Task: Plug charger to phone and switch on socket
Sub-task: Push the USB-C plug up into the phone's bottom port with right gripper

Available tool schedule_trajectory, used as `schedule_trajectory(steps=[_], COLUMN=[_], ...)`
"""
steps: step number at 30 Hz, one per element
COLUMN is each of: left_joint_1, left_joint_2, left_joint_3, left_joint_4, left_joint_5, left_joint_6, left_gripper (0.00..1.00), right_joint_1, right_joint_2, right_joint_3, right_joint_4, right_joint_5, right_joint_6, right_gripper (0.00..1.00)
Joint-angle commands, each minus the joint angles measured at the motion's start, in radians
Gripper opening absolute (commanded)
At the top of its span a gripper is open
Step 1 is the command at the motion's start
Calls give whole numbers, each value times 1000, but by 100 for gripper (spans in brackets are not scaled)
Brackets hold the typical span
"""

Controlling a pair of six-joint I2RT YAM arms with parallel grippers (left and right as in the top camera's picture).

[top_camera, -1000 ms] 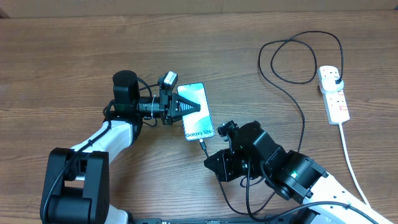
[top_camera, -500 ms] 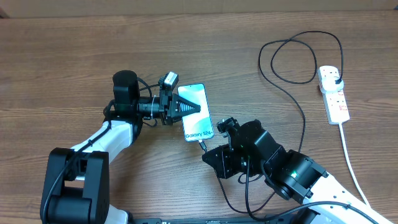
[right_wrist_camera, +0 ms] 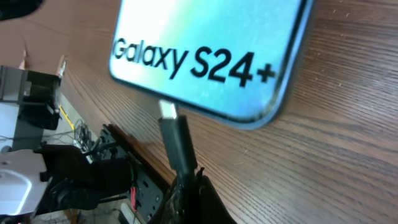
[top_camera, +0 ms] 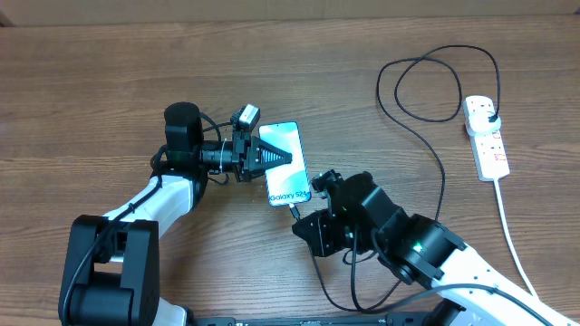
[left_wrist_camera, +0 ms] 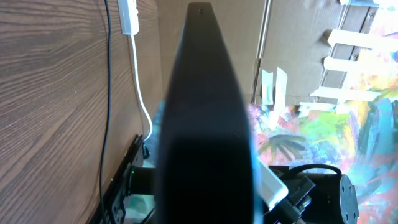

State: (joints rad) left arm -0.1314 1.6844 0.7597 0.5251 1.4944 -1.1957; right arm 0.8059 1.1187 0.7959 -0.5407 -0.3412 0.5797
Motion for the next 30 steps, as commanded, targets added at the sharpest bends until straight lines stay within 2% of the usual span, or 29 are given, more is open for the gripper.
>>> schedule_trajectory(steps=[1, 8, 17, 30], left_joint_1=[-15, -15, -15, -15], left_joint_2=[-4, -4, -4, -4], left_joint_3=[15, 15, 15, 14], left_joint_4=[6, 6, 6, 3], left_joint_5=[66, 66, 71, 86], left_joint_6=[22, 80, 212, 216], left_gripper=[4, 4, 4, 4], right_joint_1=[-6, -6, -6, -6], right_joint_2=[43, 48, 48, 49], right_joint_3=[0, 0, 3, 3], right_joint_4=[48, 110, 90, 126], right_joint_5=[14, 19, 19, 84], right_joint_6=[-4, -5, -5, -9], right_gripper=[4, 4, 4, 4])
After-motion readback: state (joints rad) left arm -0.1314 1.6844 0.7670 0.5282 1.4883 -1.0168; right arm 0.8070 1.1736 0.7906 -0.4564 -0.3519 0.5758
